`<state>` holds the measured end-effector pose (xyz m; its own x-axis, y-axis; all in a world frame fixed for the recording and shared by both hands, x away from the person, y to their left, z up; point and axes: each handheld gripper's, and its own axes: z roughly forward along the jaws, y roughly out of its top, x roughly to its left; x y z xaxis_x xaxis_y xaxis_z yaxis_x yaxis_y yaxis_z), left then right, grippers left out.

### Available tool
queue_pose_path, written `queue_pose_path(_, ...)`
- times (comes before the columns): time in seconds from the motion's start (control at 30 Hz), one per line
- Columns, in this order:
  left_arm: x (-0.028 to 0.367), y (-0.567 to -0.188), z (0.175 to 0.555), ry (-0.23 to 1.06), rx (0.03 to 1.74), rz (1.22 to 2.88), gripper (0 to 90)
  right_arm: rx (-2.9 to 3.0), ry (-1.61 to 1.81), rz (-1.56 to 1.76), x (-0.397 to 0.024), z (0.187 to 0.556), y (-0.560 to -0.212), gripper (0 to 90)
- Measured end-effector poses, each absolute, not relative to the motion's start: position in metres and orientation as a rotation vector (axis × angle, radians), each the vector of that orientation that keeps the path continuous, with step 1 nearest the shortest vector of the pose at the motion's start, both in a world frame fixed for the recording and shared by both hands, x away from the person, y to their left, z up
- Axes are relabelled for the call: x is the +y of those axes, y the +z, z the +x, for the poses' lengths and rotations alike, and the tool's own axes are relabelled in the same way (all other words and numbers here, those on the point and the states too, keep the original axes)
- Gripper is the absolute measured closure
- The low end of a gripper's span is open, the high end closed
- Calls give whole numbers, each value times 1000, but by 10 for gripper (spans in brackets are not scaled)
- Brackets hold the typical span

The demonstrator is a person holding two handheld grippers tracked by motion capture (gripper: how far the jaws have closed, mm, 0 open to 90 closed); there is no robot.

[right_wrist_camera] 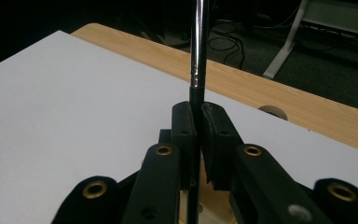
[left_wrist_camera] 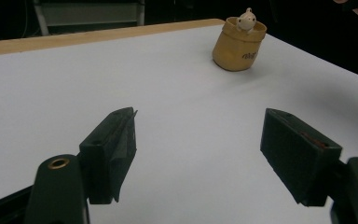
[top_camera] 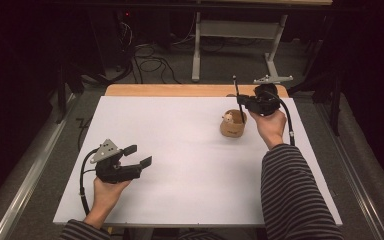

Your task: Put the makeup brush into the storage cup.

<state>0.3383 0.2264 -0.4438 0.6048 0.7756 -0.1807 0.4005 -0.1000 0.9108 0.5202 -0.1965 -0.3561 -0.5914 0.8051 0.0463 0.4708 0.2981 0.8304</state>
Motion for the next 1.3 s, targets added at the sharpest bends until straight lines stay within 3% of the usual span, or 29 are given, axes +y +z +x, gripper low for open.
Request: queue_pose_path(1.3,226,-444,338,419,971,1723,272,2189,1167,1109,-178,535,-368,858)
